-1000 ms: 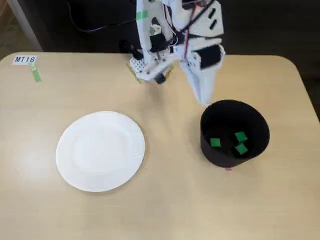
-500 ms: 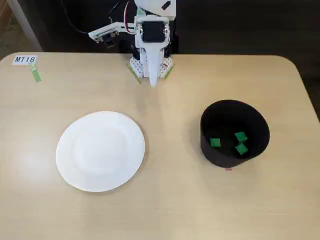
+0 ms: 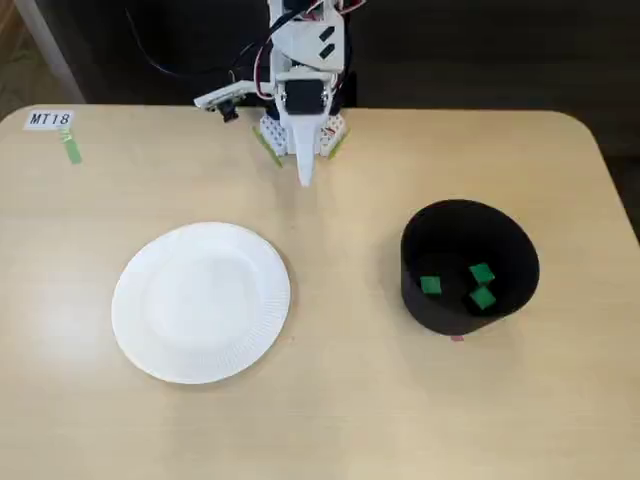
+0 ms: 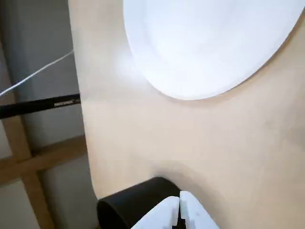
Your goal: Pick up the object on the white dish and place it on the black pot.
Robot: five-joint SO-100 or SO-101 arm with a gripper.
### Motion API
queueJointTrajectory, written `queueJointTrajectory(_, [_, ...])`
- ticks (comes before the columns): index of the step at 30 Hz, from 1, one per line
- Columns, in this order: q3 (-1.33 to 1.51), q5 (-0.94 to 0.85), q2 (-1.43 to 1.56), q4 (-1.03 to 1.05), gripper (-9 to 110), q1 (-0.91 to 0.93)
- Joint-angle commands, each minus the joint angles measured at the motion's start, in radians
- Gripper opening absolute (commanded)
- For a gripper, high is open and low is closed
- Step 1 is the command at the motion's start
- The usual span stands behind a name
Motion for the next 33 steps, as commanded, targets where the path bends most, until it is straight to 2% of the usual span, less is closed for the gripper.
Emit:
queueJointTrajectory(1, [0.049,0.012,0.051,-0.006,0,0.000])
queueJointTrajectory(7, [0.130,0.005,0.097,-0.020,0,-0.006])
queueJointTrajectory(13, [0.284,0.054,0.301,0.002,0,-0.018])
queueJointTrajectory(33, [0.405,0.025,0.301,0.018,0,-0.021])
